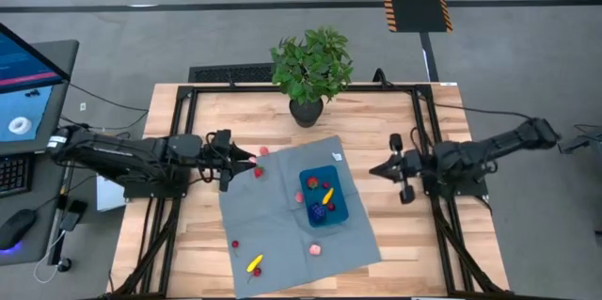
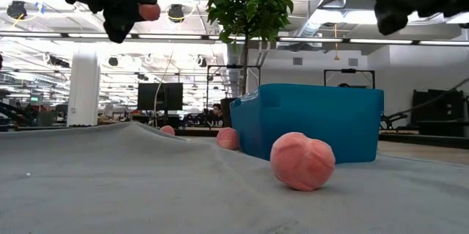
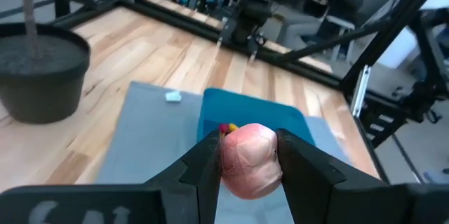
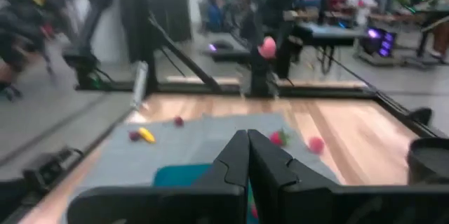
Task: Pick and placing Produce into tupperware
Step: Put the peach into the bin
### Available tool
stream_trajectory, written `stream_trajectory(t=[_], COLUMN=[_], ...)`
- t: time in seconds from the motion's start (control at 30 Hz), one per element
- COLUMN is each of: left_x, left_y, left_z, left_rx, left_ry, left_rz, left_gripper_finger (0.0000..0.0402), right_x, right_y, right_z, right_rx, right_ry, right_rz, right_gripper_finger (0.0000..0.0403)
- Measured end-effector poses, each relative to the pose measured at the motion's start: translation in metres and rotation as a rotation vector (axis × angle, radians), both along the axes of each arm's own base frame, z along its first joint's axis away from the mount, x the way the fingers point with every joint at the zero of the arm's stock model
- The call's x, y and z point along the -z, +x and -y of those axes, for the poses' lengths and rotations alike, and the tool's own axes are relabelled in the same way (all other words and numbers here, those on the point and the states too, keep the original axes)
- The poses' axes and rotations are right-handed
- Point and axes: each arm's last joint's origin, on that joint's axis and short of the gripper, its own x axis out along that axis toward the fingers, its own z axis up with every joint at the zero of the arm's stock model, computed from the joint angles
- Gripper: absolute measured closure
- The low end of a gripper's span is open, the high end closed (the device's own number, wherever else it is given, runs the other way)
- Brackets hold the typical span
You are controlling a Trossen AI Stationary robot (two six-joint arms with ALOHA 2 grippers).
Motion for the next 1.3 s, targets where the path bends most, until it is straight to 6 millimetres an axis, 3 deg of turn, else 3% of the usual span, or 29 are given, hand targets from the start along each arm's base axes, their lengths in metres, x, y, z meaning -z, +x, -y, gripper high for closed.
stream_trajectory(t=[0.23, 0.4, 0.53, 0.77, 1.0, 1.3], left_x=[0.006, 0.017, 0.028, 0.049, 0.055, 0.055], left_y=[0.019, 0.037, 0.054, 0.083, 0.131, 0.188], left_z=[0.002, 0.004, 0.006, 0.006, 0.011, 0.017], left_rx=[0.032, 0.067, 0.116, 0.182, 0.227, 0.378], left_ry=[0.029, 0.044, 0.062, 0.058, 0.079, 0.062], left_rz=[0.014, 0.002, 0.017, 0.001, -0.064, -0.290], left_gripper_finger=[0.0285, 0.0285, 0.0285, 0.0285, 0.0285, 0.0285], right_x=[0.016, 0.028, 0.044, 0.053, 0.057, 0.057], right_y=[-0.022, -0.027, -0.026, -0.025, -0.025, -0.025], right_z=[0.018, 0.023, 0.026, 0.029, 0.030, 0.030], right_rx=[-0.021, -0.016, 0.020, 0.055, 0.064, 0.068], right_ry=[0.039, 0.040, 0.044, 0.075, 0.056, 0.072], right_rz=[0.176, 0.207, 0.116, 0.012, -0.025, -0.025], right_gripper_finger=[0.0371, 0.0370, 0.0372, 0.0370, 0.0370, 0.0369])
